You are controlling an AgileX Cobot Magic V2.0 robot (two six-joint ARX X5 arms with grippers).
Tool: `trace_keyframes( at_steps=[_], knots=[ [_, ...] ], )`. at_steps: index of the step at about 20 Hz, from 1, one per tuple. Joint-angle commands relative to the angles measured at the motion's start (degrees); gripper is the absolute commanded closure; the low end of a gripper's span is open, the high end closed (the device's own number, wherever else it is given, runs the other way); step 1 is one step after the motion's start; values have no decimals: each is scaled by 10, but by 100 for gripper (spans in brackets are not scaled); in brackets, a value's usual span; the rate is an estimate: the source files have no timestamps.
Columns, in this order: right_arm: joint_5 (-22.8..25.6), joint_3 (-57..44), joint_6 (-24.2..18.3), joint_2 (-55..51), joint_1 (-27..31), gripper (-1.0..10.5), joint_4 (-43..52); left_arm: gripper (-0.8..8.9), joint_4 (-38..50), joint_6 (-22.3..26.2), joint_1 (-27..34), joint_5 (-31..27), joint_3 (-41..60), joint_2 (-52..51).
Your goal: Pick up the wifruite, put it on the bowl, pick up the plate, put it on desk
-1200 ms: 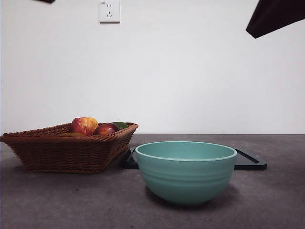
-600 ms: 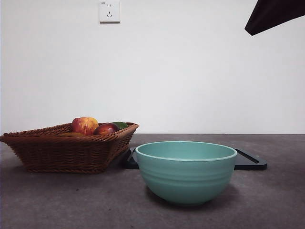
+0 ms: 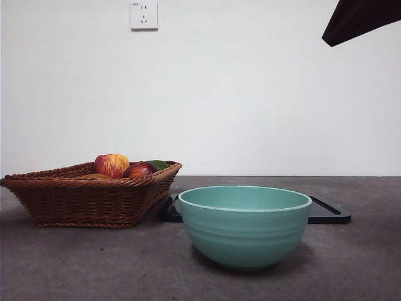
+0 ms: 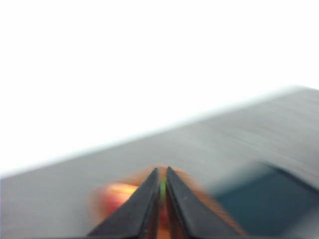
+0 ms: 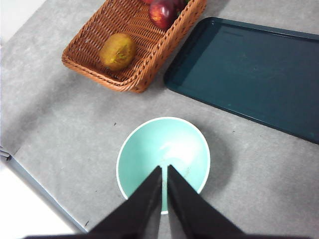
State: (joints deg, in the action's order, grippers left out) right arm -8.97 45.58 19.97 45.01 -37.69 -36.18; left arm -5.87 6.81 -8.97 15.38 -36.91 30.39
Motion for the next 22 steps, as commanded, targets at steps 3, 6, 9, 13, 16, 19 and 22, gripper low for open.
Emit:
trace_keyframes(
  at_steps=[3,6,9,13,16,19,22],
  knots=[
    [0,3,0,2,-3,941,6,798,59,-22,54,-128,146,-122],
    [0,3,0,2,-3,941,6,798,53,-24,78,-153,231,-190],
    [0,3,0,2,-3,941,6,798,40,-26,91,-155,290,-238],
    [0,3,0,2,-3,941,6,798,-1,-26,98,-176,332,-271],
    [0,3,0,2,-3,940,6,798,-28,-26,99,-177,349,-296],
    [0,3,0,2,-3,941,6,798,-40,-28,100,-182,355,-302],
    [0,3,0,2,-3,941,6,798,-45,-31,100,-182,362,-302]
  ],
)
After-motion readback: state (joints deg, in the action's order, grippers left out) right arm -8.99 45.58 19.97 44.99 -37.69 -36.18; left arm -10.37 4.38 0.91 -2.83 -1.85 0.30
